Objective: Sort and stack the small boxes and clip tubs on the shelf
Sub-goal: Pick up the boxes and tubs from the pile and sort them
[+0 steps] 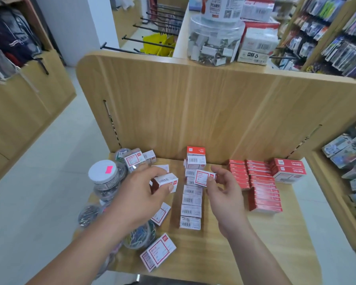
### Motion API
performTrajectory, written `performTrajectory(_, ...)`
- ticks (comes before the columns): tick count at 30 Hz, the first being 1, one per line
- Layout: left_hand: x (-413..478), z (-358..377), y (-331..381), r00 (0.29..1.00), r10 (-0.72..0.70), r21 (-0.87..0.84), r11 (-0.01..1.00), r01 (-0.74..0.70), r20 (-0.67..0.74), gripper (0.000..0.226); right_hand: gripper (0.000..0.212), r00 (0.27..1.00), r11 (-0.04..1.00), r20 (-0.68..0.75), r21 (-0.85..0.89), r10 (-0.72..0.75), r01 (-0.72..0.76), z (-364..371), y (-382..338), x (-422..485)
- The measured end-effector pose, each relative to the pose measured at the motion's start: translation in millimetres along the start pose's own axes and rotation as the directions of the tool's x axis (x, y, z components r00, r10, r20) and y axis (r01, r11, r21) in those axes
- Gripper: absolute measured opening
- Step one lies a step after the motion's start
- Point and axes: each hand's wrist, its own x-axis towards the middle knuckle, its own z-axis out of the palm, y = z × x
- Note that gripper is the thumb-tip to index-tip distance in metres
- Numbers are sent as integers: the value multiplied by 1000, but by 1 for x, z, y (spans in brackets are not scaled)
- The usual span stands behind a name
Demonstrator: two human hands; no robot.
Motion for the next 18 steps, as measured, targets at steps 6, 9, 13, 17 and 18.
performTrajectory(6,2,3,-4,1000,-28,-4,1000,28,-12,22,21,1000,1000,4,-18,6,-6,1,2,5)
performTrajectory(9,3,6,-4,1000,-17,-21,1000,17,-7,22,21,1000,999,22,-53,-3,5,1,3,6)
performTrajectory(13,4,10,-2,1000,-25,-23,999,25,-7,23,21,1000,997,10,-78,-25,26,0,-1,4)
performTrajectory(17,5,10,3,999,4,-37,999,-3,40,29,31,986,978,-30,-133,-165,160,-5,-9,-4)
performTrajectory(18,6,11,5,998,11,-28,1000,-9,62,33,34,984,979,-13,-97,-180,178,-6,-12,-6)
